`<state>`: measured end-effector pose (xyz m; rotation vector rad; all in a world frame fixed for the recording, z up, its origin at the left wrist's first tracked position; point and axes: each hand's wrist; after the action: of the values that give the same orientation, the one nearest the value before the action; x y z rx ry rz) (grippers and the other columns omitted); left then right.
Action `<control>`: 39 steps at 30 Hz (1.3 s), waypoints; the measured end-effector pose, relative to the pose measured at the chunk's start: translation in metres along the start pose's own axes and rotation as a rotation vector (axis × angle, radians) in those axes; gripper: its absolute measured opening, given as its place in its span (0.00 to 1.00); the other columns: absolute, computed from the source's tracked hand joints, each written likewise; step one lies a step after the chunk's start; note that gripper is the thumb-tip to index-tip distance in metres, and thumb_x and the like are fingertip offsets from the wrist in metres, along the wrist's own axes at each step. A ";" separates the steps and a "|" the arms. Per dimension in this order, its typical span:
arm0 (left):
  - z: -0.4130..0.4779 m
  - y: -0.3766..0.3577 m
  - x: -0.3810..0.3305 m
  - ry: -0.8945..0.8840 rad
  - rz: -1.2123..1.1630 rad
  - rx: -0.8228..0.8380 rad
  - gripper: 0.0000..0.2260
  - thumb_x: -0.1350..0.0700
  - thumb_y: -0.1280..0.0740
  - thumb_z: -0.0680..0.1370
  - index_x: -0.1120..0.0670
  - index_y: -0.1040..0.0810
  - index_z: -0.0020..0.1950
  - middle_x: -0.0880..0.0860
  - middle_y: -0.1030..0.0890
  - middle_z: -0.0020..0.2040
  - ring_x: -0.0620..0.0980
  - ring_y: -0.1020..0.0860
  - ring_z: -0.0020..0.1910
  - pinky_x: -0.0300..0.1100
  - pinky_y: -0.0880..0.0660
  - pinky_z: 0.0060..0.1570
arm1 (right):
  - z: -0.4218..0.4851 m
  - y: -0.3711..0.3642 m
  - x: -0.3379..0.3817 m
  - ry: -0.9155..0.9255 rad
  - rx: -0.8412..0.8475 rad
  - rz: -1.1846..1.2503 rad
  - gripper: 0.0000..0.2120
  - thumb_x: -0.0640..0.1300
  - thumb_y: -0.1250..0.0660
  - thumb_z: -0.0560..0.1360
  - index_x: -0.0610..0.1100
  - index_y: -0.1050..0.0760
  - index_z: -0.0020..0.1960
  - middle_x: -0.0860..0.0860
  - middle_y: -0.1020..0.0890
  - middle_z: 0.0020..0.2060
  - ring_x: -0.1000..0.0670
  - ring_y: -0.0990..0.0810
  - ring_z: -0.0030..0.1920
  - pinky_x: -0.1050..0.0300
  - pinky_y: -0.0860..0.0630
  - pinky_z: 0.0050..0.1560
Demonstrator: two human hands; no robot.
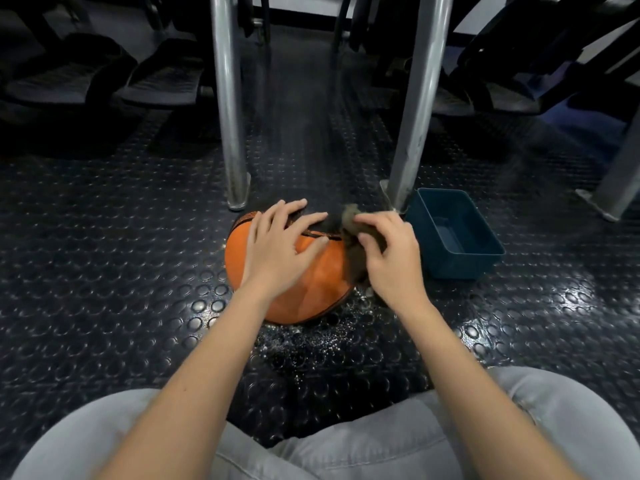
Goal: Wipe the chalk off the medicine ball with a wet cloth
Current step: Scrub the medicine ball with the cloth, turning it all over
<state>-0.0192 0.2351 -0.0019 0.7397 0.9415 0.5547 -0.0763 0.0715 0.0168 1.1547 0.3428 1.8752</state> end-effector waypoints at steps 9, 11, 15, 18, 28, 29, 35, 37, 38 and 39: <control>0.005 0.018 0.029 0.127 -0.128 -0.047 0.15 0.43 0.37 0.78 0.36 0.28 0.65 0.41 0.35 0.71 0.47 0.44 0.72 0.45 0.52 0.71 | -0.026 -0.020 -0.029 -0.283 0.200 -0.210 0.16 0.29 0.40 0.75 0.45 0.21 0.54 0.51 0.22 0.54 0.45 0.30 0.53 0.59 0.33 0.47; 0.006 0.018 0.033 0.156 -0.138 -0.079 0.15 0.43 0.37 0.78 0.36 0.28 0.65 0.42 0.34 0.71 0.48 0.43 0.72 0.46 0.51 0.71 | -0.012 -0.018 -0.005 -0.128 0.045 -0.063 0.15 0.29 0.38 0.74 0.43 0.22 0.56 0.51 0.21 0.52 0.47 0.28 0.51 0.66 0.37 0.46; 0.005 0.018 0.033 0.173 -0.129 -0.091 0.15 0.44 0.35 0.78 0.36 0.28 0.64 0.42 0.34 0.71 0.48 0.42 0.72 0.45 0.50 0.70 | -0.010 -0.034 0.024 0.187 0.099 0.014 0.12 0.31 0.37 0.73 0.41 0.22 0.53 0.48 0.20 0.50 0.47 0.27 0.48 0.63 0.34 0.52; 0.007 0.016 0.028 0.137 -0.131 -0.055 0.16 0.40 0.38 0.76 0.34 0.29 0.63 0.41 0.34 0.71 0.47 0.42 0.72 0.46 0.50 0.72 | -0.014 -0.034 -0.015 -0.020 0.154 -0.121 0.13 0.30 0.37 0.73 0.41 0.21 0.53 0.47 0.21 0.51 0.42 0.25 0.50 0.65 0.37 0.50; 0.006 0.014 0.017 0.097 -0.110 -0.041 0.15 0.44 0.36 0.78 0.36 0.28 0.65 0.42 0.35 0.72 0.47 0.44 0.74 0.46 0.53 0.72 | -0.017 -0.031 -0.012 -0.027 0.133 -0.032 0.12 0.31 0.37 0.74 0.40 0.22 0.54 0.48 0.22 0.51 0.45 0.25 0.52 0.61 0.33 0.55; 0.005 0.014 0.017 0.104 -0.116 -0.044 0.15 0.44 0.37 0.78 0.36 0.28 0.65 0.42 0.35 0.72 0.46 0.45 0.74 0.46 0.53 0.72 | -0.018 -0.030 -0.025 -0.160 0.179 -0.092 0.13 0.31 0.38 0.75 0.41 0.22 0.55 0.48 0.22 0.52 0.44 0.25 0.54 0.60 0.33 0.56; 0.002 0.014 0.020 0.110 -0.124 -0.053 0.15 0.43 0.36 0.78 0.36 0.28 0.64 0.41 0.35 0.72 0.46 0.45 0.73 0.47 0.53 0.73 | 0.001 -0.015 0.012 0.029 -0.054 0.072 0.10 0.32 0.36 0.74 0.40 0.23 0.53 0.49 0.22 0.49 0.49 0.26 0.51 0.64 0.32 0.55; 0.001 0.012 0.020 0.097 -0.111 -0.061 0.15 0.42 0.37 0.77 0.36 0.28 0.64 0.42 0.34 0.71 0.47 0.44 0.73 0.49 0.52 0.73 | -0.011 -0.024 0.015 0.154 0.040 0.051 0.10 0.32 0.37 0.74 0.40 0.24 0.53 0.48 0.22 0.49 0.49 0.26 0.50 0.64 0.33 0.56; 0.001 0.012 0.019 0.091 -0.112 -0.058 0.15 0.41 0.37 0.77 0.36 0.28 0.64 0.42 0.34 0.71 0.47 0.44 0.73 0.49 0.51 0.73 | -0.019 -0.030 0.006 0.110 0.084 0.034 0.11 0.31 0.38 0.74 0.40 0.24 0.54 0.48 0.22 0.50 0.47 0.25 0.51 0.61 0.32 0.57; 0.000 0.012 0.018 0.091 -0.115 -0.050 0.15 0.41 0.37 0.77 0.36 0.28 0.64 0.42 0.34 0.71 0.47 0.44 0.73 0.48 0.52 0.73 | -0.022 -0.031 -0.006 0.012 0.110 0.033 0.11 0.31 0.38 0.74 0.40 0.24 0.54 0.48 0.22 0.51 0.45 0.25 0.52 0.58 0.31 0.58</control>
<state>-0.0115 0.2549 -0.0019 0.6152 1.0437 0.5123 -0.0764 0.0894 -0.0173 1.2291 0.4404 1.9130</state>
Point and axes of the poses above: each hand's wrist, its own z-axis towards the middle knuckle, its own y-axis out of the back of the hand, x = y × z
